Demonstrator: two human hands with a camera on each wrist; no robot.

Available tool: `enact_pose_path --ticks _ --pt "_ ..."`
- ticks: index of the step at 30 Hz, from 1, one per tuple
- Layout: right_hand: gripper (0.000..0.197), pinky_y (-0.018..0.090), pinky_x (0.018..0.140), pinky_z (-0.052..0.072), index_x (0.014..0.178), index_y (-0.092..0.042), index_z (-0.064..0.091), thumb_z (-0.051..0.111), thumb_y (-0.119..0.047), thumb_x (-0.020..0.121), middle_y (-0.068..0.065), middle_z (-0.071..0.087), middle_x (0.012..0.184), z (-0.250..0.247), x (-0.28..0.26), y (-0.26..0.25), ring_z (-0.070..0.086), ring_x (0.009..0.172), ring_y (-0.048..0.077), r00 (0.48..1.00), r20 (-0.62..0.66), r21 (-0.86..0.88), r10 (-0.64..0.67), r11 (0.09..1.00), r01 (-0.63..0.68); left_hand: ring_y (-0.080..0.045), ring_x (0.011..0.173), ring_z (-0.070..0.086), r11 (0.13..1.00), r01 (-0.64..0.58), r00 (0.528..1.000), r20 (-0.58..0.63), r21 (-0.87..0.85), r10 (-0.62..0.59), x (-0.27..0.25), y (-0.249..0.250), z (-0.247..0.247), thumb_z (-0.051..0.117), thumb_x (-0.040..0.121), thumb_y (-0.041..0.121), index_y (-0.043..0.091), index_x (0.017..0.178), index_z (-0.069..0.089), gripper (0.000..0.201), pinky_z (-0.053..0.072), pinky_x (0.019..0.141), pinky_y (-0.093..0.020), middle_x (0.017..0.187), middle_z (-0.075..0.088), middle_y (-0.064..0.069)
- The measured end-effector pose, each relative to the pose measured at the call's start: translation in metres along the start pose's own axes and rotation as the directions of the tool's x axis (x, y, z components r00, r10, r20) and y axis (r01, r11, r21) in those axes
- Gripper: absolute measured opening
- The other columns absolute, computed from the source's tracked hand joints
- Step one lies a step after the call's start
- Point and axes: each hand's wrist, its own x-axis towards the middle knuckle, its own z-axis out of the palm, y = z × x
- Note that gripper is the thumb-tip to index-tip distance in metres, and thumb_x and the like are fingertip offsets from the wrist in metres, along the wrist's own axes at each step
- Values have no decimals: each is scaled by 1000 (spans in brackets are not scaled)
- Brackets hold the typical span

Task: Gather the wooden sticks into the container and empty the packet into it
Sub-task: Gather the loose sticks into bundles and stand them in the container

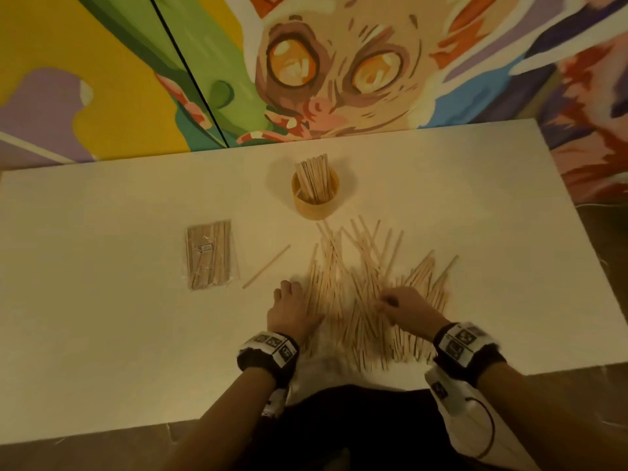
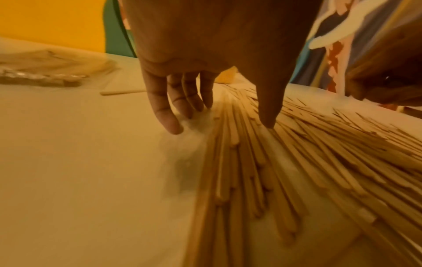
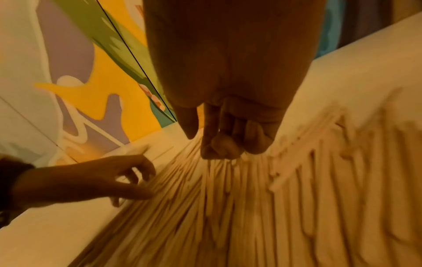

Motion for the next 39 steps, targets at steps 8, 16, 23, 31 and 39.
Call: enact_pose_path --ticks 8,16,23,31,39 --pt "26 24 61 46 77 -17 62 55 -32 98 1 62 69 20 -19 30 59 61 12 997 20 -5 78 997 -78 -31 108 56 999 -34 999 -2 1 34 17 19 -8 48 92 18 7 127 43 37 48 84 -40 123 52 -13" --pt "25 18 55 45 91 -5 68 56 -27 97 7 65 78 27 -17 24 58 60 9 994 46 9 100 995 -101 -30 112 56 974 -137 989 79 182 124 32 22 -16 50 91 9 4 127 43 37 48 86 -37 124 52 -14" --pt "24 17 51 43 86 -8 65 55 -26 98 1 60 72 25 -17 14 56 56 9 996 51 24 70 997 -71 -29 118 47 946 -236 972 49 220 231 31 5 -14 42 85 -12 0 132 39 49 42 93 -34 131 45 -16" --pt "25 26 54 50 81 -9 66 54 -23 98 5 64 64 14 -11 -4 55 49 12 1000 24 161 -3 987 -1 -34 92 55 960 -266 954 118 -92 275 23 -20 -48 35 100 5 -2 119 40 21 38 75 -37 109 57 -22" --pt "27 26 52 47 86 1 67 54 -19 99 11 65 62 -2 1 -33 54 45 14 998 -15 279 -69 958 70 -15 72 47 869 -283 925 125 -406 359 9 -25 -73 38 103 19 18 104 39 2 37 64 -26 82 52 0"
